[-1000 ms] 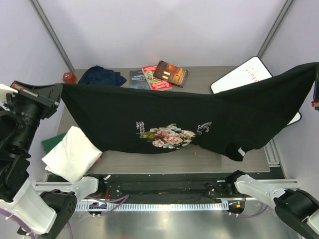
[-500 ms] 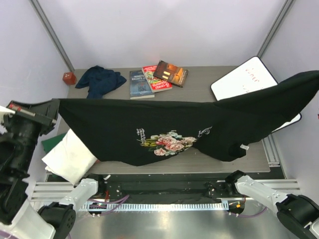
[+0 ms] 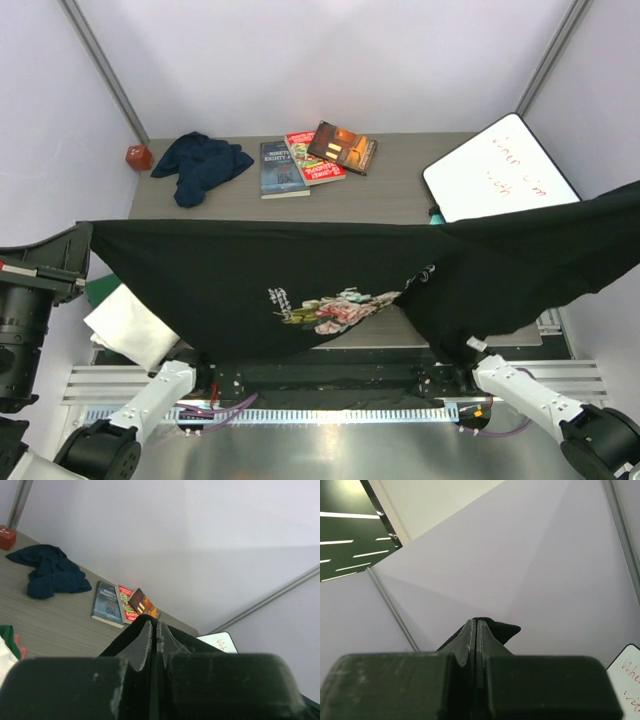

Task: Fold and stack the t-shirts

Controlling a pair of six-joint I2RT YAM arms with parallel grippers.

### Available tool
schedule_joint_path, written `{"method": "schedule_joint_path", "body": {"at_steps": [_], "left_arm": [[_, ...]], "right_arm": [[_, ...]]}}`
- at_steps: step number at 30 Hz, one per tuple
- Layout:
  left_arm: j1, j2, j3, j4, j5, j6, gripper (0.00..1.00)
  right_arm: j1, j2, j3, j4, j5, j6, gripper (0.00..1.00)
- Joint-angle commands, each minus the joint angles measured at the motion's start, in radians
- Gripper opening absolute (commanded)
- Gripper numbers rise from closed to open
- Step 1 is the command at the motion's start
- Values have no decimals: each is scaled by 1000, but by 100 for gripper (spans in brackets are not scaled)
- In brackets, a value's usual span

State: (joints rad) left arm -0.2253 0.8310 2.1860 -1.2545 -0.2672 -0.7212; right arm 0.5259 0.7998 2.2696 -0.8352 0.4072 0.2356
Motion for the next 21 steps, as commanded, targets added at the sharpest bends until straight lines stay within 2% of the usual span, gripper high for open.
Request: {"method": "schedule_joint_path", "body": {"at_steps": [1, 5, 8, 9, 10, 11, 12, 16, 17, 21], "left_arm": [[-45, 0, -54, 53, -159, 32, 0], [-126, 46, -106, 101, -288, 66, 0], [-166, 137, -161, 124, -435, 97, 0], [-167, 166, -169, 104, -470, 86, 0], [-166, 239, -173, 84, -548, 68, 0], [-163, 273, -175, 63, -567, 53, 0], [-155, 314, -177, 32, -569, 42, 0], [-30, 450, -250, 35, -366, 22, 0], [19, 454, -279, 53, -336, 29, 0], [52, 448, -438, 179, -284, 60, 0]], "right_arm": [[11, 44, -30, 82, 8, -7, 1], [37, 149, -39, 44, 146, -51, 1], [120, 245, -76, 47, 270, -90, 1], [170, 268, -87, 51, 362, -125, 1], [193, 312, -100, 57, 398, -146, 1], [203, 329, -135, 70, 424, -165, 1], [203, 349, -157, 79, 458, -194, 1], [178, 388, -284, 113, 460, -197, 1], [154, 377, -351, 131, 435, -185, 1], [-44, 342, -553, 188, 195, -99, 1]]}}
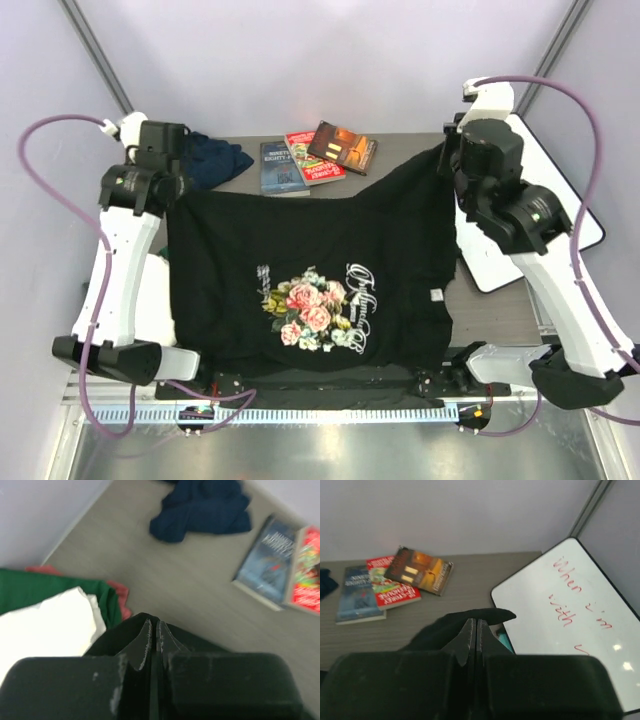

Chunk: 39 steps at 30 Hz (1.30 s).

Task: Fold and stack the t-shirts

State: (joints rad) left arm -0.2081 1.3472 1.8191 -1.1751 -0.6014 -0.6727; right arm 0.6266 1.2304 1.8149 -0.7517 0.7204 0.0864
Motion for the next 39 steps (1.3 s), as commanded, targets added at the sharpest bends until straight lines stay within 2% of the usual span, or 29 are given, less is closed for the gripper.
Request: {"method": "schedule_joint_path", "body": {"at_steps": [1, 4, 7, 13, 22, 26, 33, 39], "left_arm": [[47, -68, -89, 112, 61, 13, 0], [64, -40, -122, 130, 101, 24, 0], [70, -19, -158, 153, 129, 39, 0], [72, 29, -248, 232, 195, 62, 0], [82, 107, -362, 330, 172, 70, 0], [88, 188, -339, 310, 164, 61, 0], [101, 348, -241, 328, 160, 68, 0], [121, 582, -22, 249, 181, 79, 0]], "right_arm": [[-234, -86, -162, 112, -203, 80, 1], [-323, -91, -259, 138, -300, 124, 1], [-366, -143, -353, 228, -317, 125, 1], [-438, -103, -413, 224, -366, 142, 1], [-484, -29, -465, 252, -427, 161, 1], [-487, 52, -463, 253, -466, 173, 1], [-490, 226, -390, 256, -447, 202, 1], [-510, 450, -232, 252, -440, 216, 1]]}}
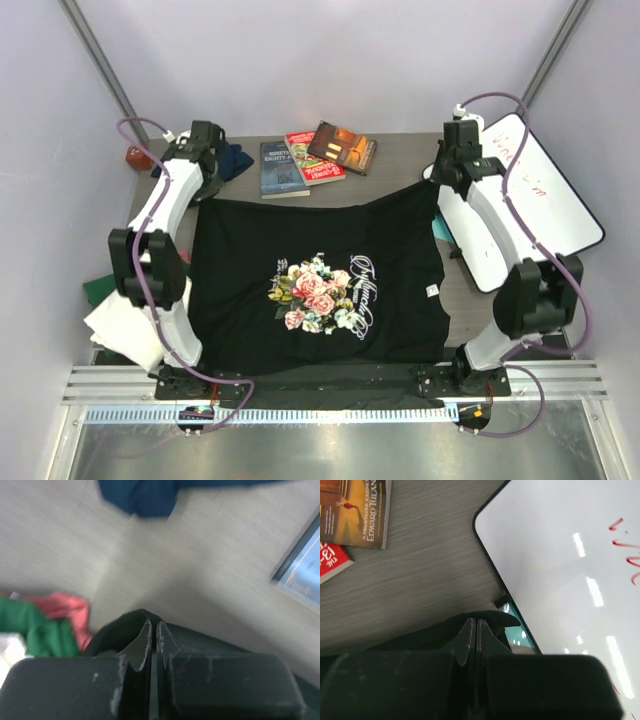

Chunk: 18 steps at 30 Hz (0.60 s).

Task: Fold and stack the t-shirts

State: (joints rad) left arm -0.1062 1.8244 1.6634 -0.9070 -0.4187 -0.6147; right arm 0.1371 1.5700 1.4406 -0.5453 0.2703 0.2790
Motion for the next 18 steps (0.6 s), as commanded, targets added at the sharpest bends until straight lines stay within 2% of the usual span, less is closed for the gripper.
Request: {"method": "schedule_joint_path", "body": {"at_steps": [1, 12, 18], "left_arm": [[20, 125, 181, -20, -2, 23, 0], [54, 404, 513, -73, 12, 72, 0], [85, 509, 561, -69, 38, 72, 0]], "right_arm": [[-22, 139, 173, 35, 10, 22, 1], [-41, 439, 540, -18, 35, 8, 1], [-44, 593, 704, -73, 29, 0, 1]]}}
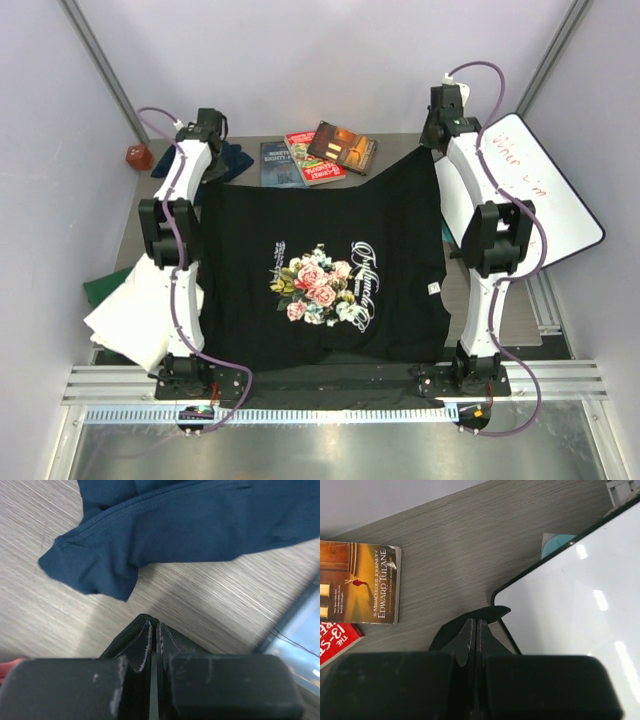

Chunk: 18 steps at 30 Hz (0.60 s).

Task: Fold and stack the t-shirts

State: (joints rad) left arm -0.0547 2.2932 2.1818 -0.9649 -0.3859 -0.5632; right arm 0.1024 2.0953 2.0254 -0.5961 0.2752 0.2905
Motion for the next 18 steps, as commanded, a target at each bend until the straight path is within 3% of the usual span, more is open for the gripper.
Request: {"method": "schedule_joint_path", "body": {"at_steps": [1, 9, 18], "left_arm": [[35, 58, 42, -8, 7, 22, 0], [50, 117, 71, 35, 53, 39, 0], [50, 62, 72, 41, 81, 62, 0]], "right_arm": [[-7, 83, 131, -25, 21, -8, 1], [-7, 169, 210, -27, 39, -14, 1], [-10, 106, 187, -24, 41, -34, 1]]}}
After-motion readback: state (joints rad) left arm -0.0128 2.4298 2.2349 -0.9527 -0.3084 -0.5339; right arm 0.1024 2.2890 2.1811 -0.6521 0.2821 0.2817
